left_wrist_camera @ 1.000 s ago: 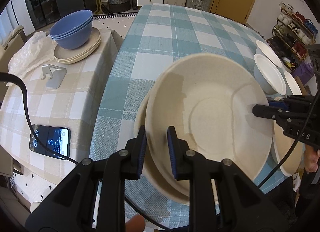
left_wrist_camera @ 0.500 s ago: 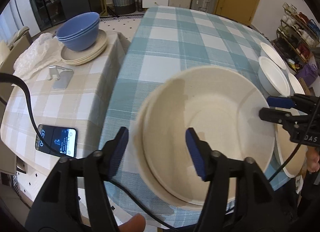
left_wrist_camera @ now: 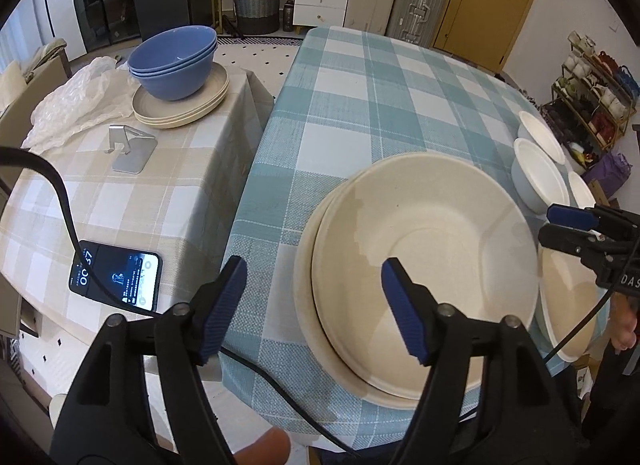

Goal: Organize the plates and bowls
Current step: 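Reposition both grippers on the rim of the two-plate stack and close, then carry the plate stack with both grippers toward the white bowls and lower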

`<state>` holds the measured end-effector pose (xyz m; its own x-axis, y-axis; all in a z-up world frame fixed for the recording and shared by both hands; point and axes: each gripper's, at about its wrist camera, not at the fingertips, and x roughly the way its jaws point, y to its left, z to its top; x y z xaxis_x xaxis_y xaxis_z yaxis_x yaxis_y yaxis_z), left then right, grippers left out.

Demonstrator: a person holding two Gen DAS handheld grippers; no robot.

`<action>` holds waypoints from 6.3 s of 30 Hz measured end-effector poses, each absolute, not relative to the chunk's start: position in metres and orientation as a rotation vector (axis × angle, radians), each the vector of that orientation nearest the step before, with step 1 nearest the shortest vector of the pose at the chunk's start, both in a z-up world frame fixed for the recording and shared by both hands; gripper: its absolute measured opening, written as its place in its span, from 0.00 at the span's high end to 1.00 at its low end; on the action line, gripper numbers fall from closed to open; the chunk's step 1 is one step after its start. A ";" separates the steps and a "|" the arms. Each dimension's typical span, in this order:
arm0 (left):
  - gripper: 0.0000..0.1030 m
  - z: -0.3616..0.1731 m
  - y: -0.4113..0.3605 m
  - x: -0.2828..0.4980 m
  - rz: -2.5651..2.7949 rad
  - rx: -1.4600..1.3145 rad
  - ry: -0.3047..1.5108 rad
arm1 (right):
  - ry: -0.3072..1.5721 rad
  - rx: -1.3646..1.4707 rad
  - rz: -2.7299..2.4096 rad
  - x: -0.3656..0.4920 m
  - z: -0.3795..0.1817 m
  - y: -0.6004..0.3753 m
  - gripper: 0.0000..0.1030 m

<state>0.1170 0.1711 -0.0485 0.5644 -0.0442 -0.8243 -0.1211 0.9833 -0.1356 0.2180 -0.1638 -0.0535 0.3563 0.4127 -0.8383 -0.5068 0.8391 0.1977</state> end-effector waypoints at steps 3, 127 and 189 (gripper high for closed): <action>0.27 -0.046 0.170 0.112 0.048 -0.186 0.964 | 1.044 -0.092 0.614 0.211 -0.050 -0.166 0.38; 0.72 -0.086 0.157 0.129 0.023 -0.251 1.019 | 1.217 -0.020 0.695 0.247 -0.105 -0.122 0.79; 0.48 -0.072 -0.096 0.134 -0.310 0.034 1.072 | 1.219 0.045 0.358 0.163 -0.092 -0.346 0.78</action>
<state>0.1339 -0.0958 -0.0718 0.4394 -0.2331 -0.8675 0.2662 0.9562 -0.1221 0.1630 -0.3462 -0.0916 0.2954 0.2932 -0.9093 -0.2452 0.9431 0.2244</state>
